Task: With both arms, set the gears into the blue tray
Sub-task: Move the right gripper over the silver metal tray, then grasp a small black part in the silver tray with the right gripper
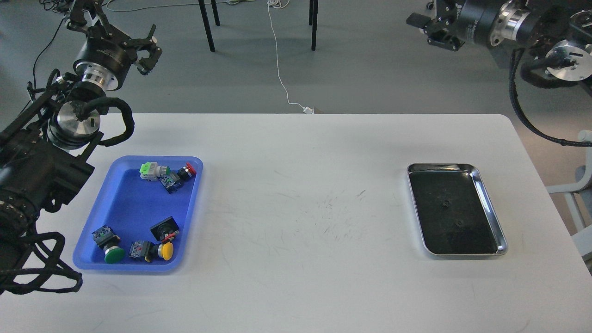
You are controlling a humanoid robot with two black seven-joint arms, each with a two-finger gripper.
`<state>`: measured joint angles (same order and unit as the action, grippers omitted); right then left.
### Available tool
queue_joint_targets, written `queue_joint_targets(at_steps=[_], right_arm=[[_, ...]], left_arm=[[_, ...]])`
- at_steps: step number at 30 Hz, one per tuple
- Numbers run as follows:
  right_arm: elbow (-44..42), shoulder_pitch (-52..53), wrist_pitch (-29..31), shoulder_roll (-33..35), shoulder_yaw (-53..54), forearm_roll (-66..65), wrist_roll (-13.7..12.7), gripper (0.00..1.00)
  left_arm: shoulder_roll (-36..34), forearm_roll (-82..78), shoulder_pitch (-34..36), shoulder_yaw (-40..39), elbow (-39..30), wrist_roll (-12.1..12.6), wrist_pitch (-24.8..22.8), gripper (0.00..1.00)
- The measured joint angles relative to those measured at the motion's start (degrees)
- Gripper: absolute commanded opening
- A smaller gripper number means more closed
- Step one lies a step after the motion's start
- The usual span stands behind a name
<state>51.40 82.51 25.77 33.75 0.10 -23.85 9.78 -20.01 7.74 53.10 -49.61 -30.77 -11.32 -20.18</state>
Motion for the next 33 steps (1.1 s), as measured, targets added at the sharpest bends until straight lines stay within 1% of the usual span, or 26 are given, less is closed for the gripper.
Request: queue_joint_targets(at_steps=[2, 4, 6, 10, 12, 15, 18, 20, 24, 28, 33], right_arm=[[2.9, 2.3, 0.0, 0.0, -5.6, -6.1, 2.0, 0.93], [5.6, 4.3, -0.2, 0.0, -10.6, -14.9, 3.8, 0.93], [8.2, 5.7, -0.3, 0.0, -14.5, -23.1, 4.6, 0.93], [12.0, 6.8, -0.5, 0.0, -20.6, -35.8, 5.1, 0.89], [12.7, 6.8, -1.0, -0.1, -23.6, -40.8, 5.3, 0.82], [12.8, 6.2, -3.7, -0.9, -28.5, -47.1, 6.9, 0.72], [12.3, 5.1, -6.0, -1.7, -33.2, -50.4, 7.8, 0.64], [11.9, 4.1, -6.4, -1.7, -35.1, -51.2, 7.9, 0.61], [11.0, 1.3, -6.6, -1.4, -36.0, -51.5, 7.6, 0.61], [8.2, -2.0, -6.7, -1.6, -35.8, -51.5, 7.1, 0.61], [4.3, -4.9, -7.0, -2.4, -34.9, -51.4, 5.3, 0.6]], left_arm=[[0.0, 0.1, 0.0, -0.1, 0.0, -0.1, 0.0, 0.98], [0.0, 0.5, 0.0, -0.2, 0.0, -0.6, 0.1, 0.98], [0.0, 1.0, 0.0, -0.4, 0.0, -0.9, 0.2, 0.98], [0.1, 1.2, 0.0, -0.5, 0.0, -1.2, 0.3, 0.98], [0.5, 1.2, 0.0, -0.5, -0.1, -1.2, 0.3, 0.98], [1.2, 1.2, -0.3, -0.5, -0.1, -1.2, 0.2, 0.98], [1.4, 1.2, -0.4, -0.4, -0.1, -1.2, 0.0, 0.98], [1.4, 1.2, -0.5, -0.4, -0.1, -1.2, 0.0, 0.98], [1.4, 1.2, -0.5, -0.4, -0.1, -1.2, -0.2, 0.98], [1.4, 1.2, -0.5, -0.3, -0.1, -1.2, -0.2, 0.98], [1.4, 1.2, -0.6, -0.1, -0.1, -1.2, -0.2, 0.98]])
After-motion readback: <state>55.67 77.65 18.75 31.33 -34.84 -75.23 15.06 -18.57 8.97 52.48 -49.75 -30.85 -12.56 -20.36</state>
